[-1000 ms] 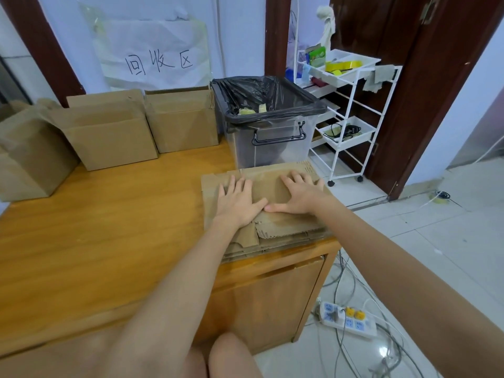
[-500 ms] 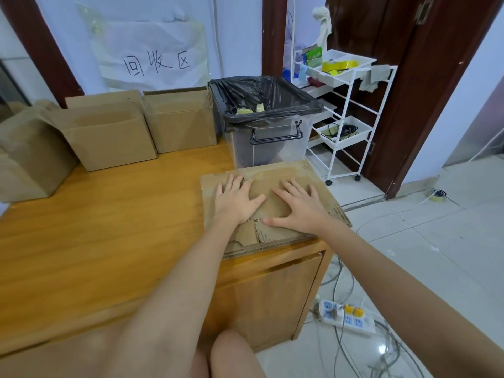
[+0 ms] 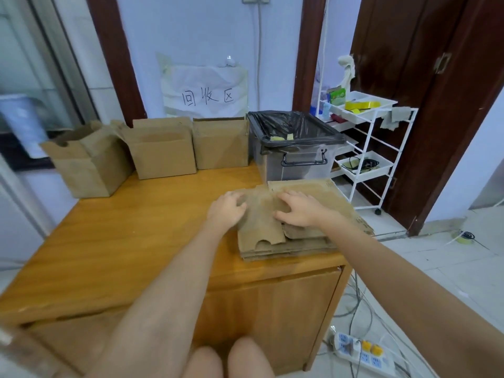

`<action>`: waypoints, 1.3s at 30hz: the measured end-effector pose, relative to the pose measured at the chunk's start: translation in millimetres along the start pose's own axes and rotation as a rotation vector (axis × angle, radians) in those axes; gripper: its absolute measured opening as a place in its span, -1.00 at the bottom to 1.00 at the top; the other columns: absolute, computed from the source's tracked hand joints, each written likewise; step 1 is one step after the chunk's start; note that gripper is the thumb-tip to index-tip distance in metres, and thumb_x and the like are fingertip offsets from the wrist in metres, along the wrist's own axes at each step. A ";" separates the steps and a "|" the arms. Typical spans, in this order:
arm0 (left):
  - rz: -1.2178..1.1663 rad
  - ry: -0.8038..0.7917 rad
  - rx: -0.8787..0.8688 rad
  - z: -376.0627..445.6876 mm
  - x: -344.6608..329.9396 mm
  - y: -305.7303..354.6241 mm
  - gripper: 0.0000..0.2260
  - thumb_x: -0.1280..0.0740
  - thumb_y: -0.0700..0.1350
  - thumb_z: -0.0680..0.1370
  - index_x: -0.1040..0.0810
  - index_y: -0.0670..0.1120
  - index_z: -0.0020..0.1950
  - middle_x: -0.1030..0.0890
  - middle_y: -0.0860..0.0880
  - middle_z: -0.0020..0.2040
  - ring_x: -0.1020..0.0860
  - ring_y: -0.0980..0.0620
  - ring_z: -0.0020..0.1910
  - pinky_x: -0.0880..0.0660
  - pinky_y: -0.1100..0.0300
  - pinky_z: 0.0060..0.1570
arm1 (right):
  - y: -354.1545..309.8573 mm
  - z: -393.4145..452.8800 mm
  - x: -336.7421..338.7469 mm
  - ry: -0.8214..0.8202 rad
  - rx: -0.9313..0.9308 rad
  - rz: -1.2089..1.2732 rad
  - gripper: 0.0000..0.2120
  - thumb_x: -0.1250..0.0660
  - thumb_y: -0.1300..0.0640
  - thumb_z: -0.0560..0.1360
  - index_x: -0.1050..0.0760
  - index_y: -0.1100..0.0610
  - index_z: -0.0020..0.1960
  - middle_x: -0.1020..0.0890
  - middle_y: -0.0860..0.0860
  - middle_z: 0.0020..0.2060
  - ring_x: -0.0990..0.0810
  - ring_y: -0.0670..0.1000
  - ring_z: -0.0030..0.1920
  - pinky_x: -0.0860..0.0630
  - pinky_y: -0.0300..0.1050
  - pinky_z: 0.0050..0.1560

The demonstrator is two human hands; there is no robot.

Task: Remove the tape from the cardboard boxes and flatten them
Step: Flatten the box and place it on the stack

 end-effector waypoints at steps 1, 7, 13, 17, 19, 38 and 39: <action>0.012 0.010 0.014 -3.1 7.0 -5.8 -0.60 -0.14 -0.02 0.64 -0.31 -0.02 0.49 -0.34 -0.07 0.47 -0.35 -0.10 0.39 -0.32 0.04 0.31 | -10.0 4.5 3.6 0.002 0.007 0.000 -0.40 -0.12 -0.16 0.59 -0.13 0.09 0.54 -0.20 0.12 0.51 -0.20 0.14 0.48 -0.19 0.11 0.44; 0.103 0.020 0.101 -18.3 41.6 -48.0 -0.54 -0.11 0.02 0.64 -0.21 -0.06 0.53 -0.28 -0.08 0.50 -0.29 -0.12 0.44 -0.28 -0.01 0.36 | -71.2 31.3 19.5 0.032 0.028 0.005 -0.45 -0.08 -0.10 0.62 -0.17 0.16 0.52 -0.29 0.15 0.46 -0.30 0.17 0.42 -0.32 0.10 0.37; 0.174 0.029 0.151 -17.9 69.8 -76.2 -0.52 -0.08 0.03 0.65 -0.15 -0.04 0.56 -0.22 -0.08 0.52 -0.24 -0.13 0.46 -0.24 0.00 0.35 | -106.2 67.6 22.2 0.005 -0.049 0.019 -0.45 -0.05 -0.12 0.63 -0.18 0.19 0.50 -0.29 0.20 0.44 -0.30 0.23 0.41 -0.32 0.11 0.36; 0.194 0.030 0.182 -4.9 74.5 -86.8 -0.51 -0.07 0.04 0.65 -0.10 -0.03 0.57 -0.20 -0.08 0.53 -0.22 -0.12 0.47 -0.23 0.00 0.36 | -115.2 91.7 20.2 0.000 -0.081 0.017 -0.45 -0.03 -0.11 0.63 -0.18 0.19 0.50 -0.29 0.21 0.43 -0.30 0.23 0.40 -0.31 0.13 0.37; 0.197 0.021 0.190 5.2 70.9 -91.5 -0.51 -0.07 0.04 0.65 -0.08 -0.03 0.57 -0.20 -0.08 0.53 -0.23 -0.12 0.46 -0.24 0.01 0.35 | -114.3 104.0 18.2 0.000 -0.092 0.023 -0.47 -0.03 -0.11 0.63 -0.20 0.19 0.48 -0.31 0.21 0.42 -0.32 0.23 0.39 -0.32 0.14 0.36; 0.007 0.055 0.199 185.6 41.7 -115.9 -0.36 -0.17 0.00 0.63 0.12 -0.10 0.58 0.03 -0.14 0.58 -0.11 -0.14 0.53 -0.22 -0.01 0.40 | -68.3 262.5 10.9 0.108 -0.238 0.224 -0.52 -0.04 -0.02 0.65 -0.17 0.23 0.47 -0.29 0.23 0.41 -0.32 0.23 0.37 -0.34 0.10 0.31; 0.004 0.073 0.202 191.7 41.5 -115.8 -0.35 -0.18 0.00 0.63 0.13 -0.11 0.58 0.04 -0.15 0.58 -0.12 -0.15 0.52 -0.24 -0.01 0.38 | -66.1 269.2 10.0 0.121 -0.247 0.228 -0.52 -0.04 -0.02 0.65 -0.17 0.23 0.46 -0.29 0.23 0.41 -0.32 0.23 0.37 -0.34 0.10 0.31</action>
Point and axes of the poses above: each hand's wrist, its own z-axis towards the middle knuckle, its own x-axis out of the back of the hand, y = z × x, the point moved 6 cm from there along z, towards the middle knuckle
